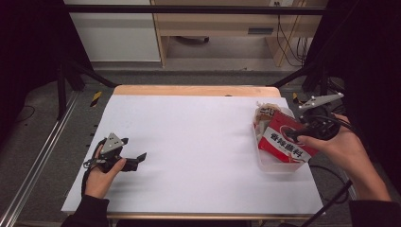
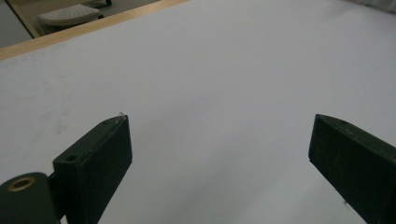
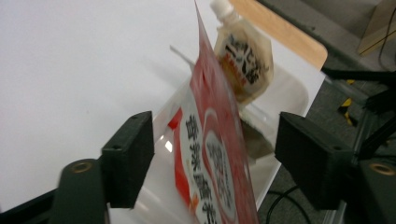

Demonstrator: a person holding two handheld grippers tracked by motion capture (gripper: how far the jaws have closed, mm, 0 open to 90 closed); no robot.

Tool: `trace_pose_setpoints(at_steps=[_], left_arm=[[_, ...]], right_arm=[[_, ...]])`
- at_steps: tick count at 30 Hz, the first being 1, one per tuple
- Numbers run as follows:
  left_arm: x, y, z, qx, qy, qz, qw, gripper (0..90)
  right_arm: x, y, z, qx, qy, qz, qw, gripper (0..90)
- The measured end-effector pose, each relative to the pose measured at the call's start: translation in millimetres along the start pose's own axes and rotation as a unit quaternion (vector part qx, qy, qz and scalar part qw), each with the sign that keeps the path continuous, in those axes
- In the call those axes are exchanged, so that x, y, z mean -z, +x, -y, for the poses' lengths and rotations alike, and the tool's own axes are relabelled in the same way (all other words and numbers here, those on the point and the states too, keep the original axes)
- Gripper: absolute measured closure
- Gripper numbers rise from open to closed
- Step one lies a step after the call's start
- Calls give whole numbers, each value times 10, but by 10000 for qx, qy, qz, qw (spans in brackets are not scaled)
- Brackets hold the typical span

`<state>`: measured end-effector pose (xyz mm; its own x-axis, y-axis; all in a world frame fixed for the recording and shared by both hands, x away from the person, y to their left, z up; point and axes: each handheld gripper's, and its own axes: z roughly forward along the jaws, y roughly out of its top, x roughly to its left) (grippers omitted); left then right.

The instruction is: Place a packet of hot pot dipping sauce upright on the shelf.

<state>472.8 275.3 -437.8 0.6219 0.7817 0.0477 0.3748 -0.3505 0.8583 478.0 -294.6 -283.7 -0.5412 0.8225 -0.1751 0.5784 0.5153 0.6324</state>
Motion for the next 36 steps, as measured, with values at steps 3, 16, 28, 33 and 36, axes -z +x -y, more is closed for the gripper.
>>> trace_pose_setpoints(at_steps=[3, 16, 28, 33, 36], left_arm=[[-1, -1, 1, -2, 7, 5, 10000, 61], [6, 16, 6, 39, -7, -7, 10000, 59], [9, 24, 7, 68, -23, -17, 10000, 45], [7, 26, 9, 74, -15, -9, 10000, 44], [8, 30, 10, 76, -15, -10, 10000, 44]], right_arm=[[-50, 63, -133, 9, -75, 14, 10000, 241], [-135, 253, -536, 13, -395, 291, 9988, 160], [-93, 529, -813, 75, -955, 300, 9949, 125], [-129, 652, -943, 126, -1127, 230, 9933, 115], [-169, 760, -1003, 231, -1185, 195, 9925, 115]])
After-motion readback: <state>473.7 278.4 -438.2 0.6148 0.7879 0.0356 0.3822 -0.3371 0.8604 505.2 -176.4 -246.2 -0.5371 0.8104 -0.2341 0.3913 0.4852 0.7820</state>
